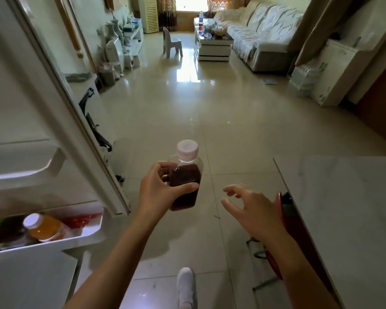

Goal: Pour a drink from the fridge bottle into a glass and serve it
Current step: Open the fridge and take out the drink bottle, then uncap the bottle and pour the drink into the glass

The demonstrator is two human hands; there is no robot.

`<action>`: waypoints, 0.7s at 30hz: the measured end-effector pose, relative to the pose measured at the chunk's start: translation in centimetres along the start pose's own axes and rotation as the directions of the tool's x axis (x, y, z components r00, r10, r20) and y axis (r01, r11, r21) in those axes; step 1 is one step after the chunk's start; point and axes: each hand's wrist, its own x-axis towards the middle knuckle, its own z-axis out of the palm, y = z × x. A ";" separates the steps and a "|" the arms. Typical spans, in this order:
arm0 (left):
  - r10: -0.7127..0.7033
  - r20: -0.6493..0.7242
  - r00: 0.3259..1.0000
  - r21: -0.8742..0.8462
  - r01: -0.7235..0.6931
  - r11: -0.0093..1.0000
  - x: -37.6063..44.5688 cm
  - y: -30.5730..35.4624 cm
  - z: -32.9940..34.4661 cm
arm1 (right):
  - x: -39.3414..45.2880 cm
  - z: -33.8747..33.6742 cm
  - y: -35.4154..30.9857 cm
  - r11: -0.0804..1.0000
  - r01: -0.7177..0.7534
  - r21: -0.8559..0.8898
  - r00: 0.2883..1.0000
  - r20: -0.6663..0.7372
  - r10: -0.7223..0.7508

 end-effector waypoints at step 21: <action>-0.043 -0.138 0.990 -0.004 0.043 0.999 27.0 -2.5 4.5 | 32.0 0.4 3.5 0.987 0.140 -0.085 0.988 -0.048 -0.144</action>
